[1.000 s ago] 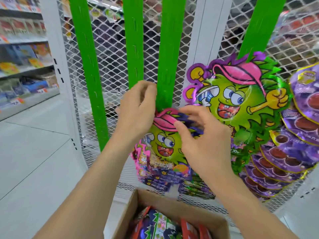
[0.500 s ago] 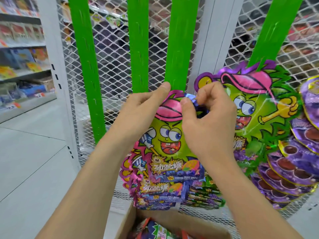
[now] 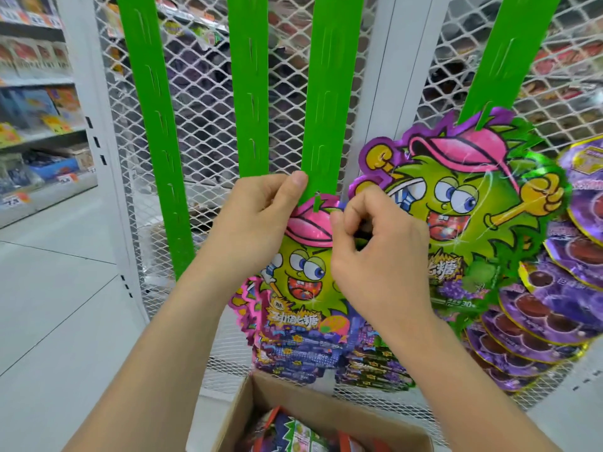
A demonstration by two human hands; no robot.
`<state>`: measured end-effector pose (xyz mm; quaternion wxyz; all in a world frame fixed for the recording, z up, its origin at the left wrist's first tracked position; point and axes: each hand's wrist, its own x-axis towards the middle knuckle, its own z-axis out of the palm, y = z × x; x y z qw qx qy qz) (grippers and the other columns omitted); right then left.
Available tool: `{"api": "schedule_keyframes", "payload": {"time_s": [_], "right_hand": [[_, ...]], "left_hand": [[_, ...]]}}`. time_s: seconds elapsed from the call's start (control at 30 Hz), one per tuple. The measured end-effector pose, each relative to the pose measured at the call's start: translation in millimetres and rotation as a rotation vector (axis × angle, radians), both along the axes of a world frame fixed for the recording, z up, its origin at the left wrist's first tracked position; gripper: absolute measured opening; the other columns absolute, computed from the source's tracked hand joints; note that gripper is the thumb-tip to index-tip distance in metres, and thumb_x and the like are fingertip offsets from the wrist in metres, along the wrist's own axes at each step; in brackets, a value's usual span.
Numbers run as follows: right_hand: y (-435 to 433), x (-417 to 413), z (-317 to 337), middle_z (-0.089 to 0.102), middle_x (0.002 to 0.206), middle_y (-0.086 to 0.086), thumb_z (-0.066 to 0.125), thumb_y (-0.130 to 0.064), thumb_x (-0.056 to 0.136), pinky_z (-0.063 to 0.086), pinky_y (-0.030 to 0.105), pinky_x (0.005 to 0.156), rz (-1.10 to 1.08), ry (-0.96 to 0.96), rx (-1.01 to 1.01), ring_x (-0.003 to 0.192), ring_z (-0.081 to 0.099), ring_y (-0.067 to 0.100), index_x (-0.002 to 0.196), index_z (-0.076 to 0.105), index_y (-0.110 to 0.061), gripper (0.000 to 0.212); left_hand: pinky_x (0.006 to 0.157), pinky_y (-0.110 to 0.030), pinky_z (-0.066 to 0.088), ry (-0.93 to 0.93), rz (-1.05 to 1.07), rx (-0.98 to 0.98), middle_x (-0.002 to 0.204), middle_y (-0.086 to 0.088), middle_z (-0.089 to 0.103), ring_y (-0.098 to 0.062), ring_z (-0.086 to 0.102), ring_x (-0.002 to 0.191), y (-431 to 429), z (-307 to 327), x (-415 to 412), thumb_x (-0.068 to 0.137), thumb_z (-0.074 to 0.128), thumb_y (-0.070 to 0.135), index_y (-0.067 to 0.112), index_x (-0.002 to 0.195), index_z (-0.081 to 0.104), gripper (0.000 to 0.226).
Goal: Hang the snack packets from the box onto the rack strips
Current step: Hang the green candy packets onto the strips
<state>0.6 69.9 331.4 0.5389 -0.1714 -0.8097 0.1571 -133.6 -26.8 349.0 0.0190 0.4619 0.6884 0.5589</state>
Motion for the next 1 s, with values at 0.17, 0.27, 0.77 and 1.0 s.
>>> {"api": "schedule_keyframes", "payload": {"time_s": [0.17,0.27,0.77,1.0], "right_hand": [[-1.4,18.9,-12.0,0.069,0.096,0.005,0.074,-0.001,0.089,0.050,0.040,0.086,-0.005,0.034,0.278,0.095,0.066,0.028,0.088,0.066,-0.006,0.009],[-4.9,38.0,-16.3,0.066,0.088,0.002,0.069,-0.002,0.085,0.048,0.037,0.086,0.154,-0.066,0.309,0.086,0.061,0.025,0.087,0.067,-0.006,0.006],[47.1,71.4,-110.7,0.036,0.057,0.005,0.052,-0.010,0.084,0.026,0.030,0.054,0.357,-1.632,-0.140,0.056,0.032,0.024,0.062,0.048,-0.015,0.023],[52.9,77.1,-115.6,0.040,0.064,0.004,0.053,-0.007,0.087,0.026,0.028,0.051,0.505,-1.683,-0.246,0.061,0.033,0.022,0.066,0.049,-0.016,0.023]], "left_hand": [[0.096,-0.028,0.046,0.420,0.341,0.151,0.115,0.003,0.067,-0.015,0.061,0.110,-2.8,-24.3,12.9,0.098,0.073,0.021,0.020,0.122,0.068,0.024],[0.088,-0.033,0.044,0.556,0.374,0.244,0.104,0.000,0.062,-0.022,0.056,0.101,-10.1,-43.2,30.4,0.090,0.080,0.016,0.015,0.106,0.071,0.019],[0.081,-0.046,0.055,0.214,-0.469,-1.602,0.112,-0.021,0.067,-0.036,0.068,0.098,14.0,-319.8,120.0,0.101,0.062,0.023,-0.004,0.118,0.064,0.031],[0.103,-0.040,0.054,-0.136,-0.088,-1.431,0.139,-0.012,0.057,-0.030,0.060,0.128,-19.7,-421.0,118.7,0.106,0.054,0.022,0.004,0.136,0.057,0.035]]}}
